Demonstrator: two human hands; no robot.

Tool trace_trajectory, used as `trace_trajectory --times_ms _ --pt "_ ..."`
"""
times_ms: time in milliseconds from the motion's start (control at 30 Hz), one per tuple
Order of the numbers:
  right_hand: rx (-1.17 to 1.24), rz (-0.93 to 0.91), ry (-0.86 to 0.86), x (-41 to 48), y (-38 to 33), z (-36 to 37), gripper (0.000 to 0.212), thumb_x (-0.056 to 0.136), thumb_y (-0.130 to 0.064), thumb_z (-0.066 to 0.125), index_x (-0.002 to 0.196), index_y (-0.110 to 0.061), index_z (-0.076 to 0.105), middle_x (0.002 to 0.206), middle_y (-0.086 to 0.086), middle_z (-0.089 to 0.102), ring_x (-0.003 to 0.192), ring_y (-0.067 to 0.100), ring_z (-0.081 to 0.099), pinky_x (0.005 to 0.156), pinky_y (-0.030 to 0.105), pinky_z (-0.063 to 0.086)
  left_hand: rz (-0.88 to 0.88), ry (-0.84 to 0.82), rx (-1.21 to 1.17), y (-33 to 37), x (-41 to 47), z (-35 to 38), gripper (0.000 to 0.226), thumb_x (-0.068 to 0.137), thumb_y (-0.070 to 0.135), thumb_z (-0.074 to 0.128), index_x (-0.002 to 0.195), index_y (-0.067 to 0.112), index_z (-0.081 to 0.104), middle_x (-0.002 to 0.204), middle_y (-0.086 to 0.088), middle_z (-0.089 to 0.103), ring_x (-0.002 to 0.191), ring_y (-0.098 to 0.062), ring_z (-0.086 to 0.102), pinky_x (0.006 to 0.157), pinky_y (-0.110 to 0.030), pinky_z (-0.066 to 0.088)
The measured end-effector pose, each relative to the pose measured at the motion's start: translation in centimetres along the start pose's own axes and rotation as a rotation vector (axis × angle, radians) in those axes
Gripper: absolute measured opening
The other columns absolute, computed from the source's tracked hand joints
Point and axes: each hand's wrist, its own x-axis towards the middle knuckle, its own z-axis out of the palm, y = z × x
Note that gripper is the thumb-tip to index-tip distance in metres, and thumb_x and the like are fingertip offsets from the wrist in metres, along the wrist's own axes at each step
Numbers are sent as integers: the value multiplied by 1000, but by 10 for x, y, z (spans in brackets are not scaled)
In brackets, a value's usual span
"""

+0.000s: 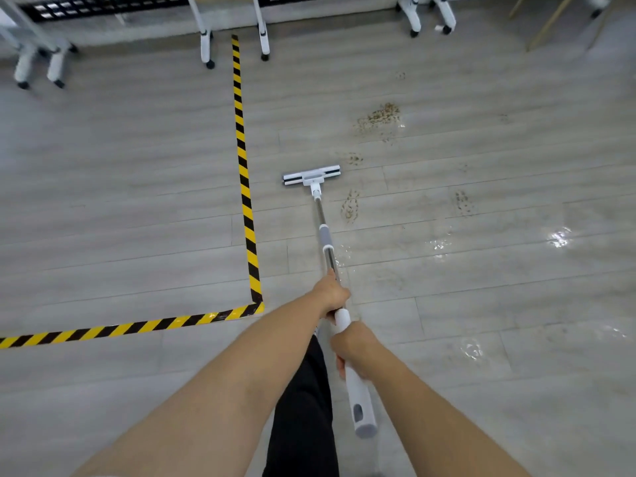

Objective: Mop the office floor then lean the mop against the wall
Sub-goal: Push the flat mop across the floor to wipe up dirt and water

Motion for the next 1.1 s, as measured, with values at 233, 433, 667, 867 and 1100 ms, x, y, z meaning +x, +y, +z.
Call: trace_trajectory --times_ms 233,433,667,867,1100 --pt "46 40 5 -77 143 38 20 90 -7 49 110 -11 50 95 14 66 73 27 60 64 37 54 -16 -12 42 -78 -98 111 70 96 19 51 156 31 17 111 -6 61 91 -24 61 71 -35 56" --pt "-9 96 -4 -91 160 46 13 92 -5 48 102 -13 44 101 15 71 61 23 62 67 38 60 8 -8 69 -99 -107 126 74 94 21 50 158 29 13 118 -8 63 96 -27 61 79 -33 53" --pt "12 60 6 -62 112 38 15 94 -3 45 106 -7 51 83 15 67 51 22 59 52 33 56 16 -6 119 -78 -61 88 64 97 19 48 154 20 18 122 -15 61 105 -32 62 82 -37 54" --pt "55 42 -28 -32 24 18 12 91 2 41 92 -6 50 59 11 59 38 20 52 44 29 49 8 -10 132 -34 -9 22 62 94 14 45 152 21 23 114 -13 60 83 -25 58 53 -29 46" --pt "116 76 -6 7 -39 13 20 92 2 41 110 -4 49 53 12 58 28 20 49 40 26 46 -19 -24 67 -2 31 -30 57 95 11 44 148 22 27 116 -17 56 78 -29 60 55 -43 59"
